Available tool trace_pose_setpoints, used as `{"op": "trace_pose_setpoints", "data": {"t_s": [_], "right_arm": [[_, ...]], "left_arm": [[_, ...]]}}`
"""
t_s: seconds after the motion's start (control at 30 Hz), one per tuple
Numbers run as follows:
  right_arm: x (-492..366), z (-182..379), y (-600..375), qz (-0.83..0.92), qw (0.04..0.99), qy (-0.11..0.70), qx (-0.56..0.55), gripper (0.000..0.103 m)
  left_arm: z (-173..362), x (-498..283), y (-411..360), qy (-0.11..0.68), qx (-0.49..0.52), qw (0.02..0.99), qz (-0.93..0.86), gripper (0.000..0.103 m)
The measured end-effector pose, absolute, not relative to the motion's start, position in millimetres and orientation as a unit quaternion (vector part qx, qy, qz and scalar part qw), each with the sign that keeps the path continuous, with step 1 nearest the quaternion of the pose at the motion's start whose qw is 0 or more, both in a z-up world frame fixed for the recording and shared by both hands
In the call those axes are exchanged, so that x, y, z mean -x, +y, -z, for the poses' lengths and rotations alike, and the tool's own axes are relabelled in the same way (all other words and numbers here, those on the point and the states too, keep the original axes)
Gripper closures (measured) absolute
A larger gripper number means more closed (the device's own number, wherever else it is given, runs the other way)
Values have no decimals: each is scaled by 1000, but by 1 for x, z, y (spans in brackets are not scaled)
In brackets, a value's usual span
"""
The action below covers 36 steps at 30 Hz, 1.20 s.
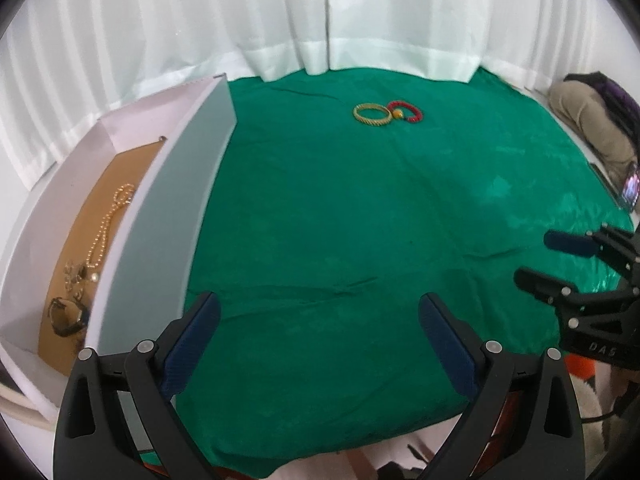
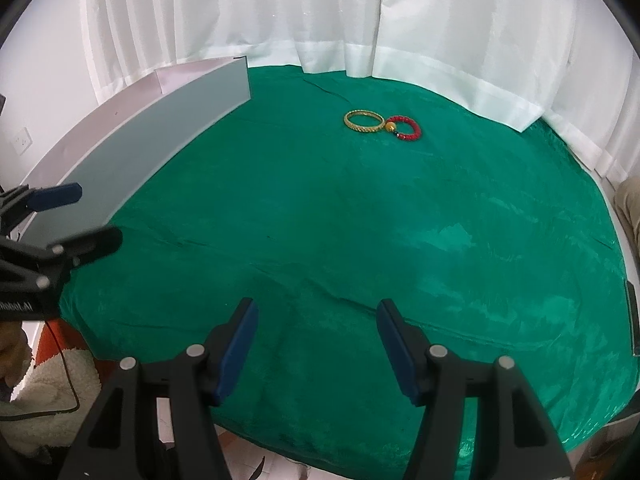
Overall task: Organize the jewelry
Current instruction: 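Withdraw both tools from the box back over the green mat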
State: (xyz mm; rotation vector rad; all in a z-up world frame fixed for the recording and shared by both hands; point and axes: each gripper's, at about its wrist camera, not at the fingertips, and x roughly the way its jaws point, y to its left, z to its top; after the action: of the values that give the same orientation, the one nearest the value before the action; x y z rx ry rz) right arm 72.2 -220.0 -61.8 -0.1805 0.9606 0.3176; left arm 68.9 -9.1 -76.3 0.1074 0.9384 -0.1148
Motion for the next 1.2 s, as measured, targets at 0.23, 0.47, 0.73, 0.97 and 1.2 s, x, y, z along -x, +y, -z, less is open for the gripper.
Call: {"op": "trace_pose_setpoints", "data": {"t_s": [0.23,0.47,0.73,0.97,1.2], "right_arm": [[-78,66,-233,-148,868,469,65,40],[-85,71,-249,-140,867,476,43,40],[-92,77,-270,-130,867,480,20,40],[-100,83,-291,-115,867,486,-3,40],[-106,88,-310,-100,869,485,-29,40]], "left_arm": [[90,-73,-28,467,-72,877,92,4],[95,-85,-51,488,-88,860,122,4],[87,-119,-50,488,-69,864,104,4],[82,-171,-59,490,-69,862,111,4],[69,-250,-76,447,-86,875,165,4]]}}
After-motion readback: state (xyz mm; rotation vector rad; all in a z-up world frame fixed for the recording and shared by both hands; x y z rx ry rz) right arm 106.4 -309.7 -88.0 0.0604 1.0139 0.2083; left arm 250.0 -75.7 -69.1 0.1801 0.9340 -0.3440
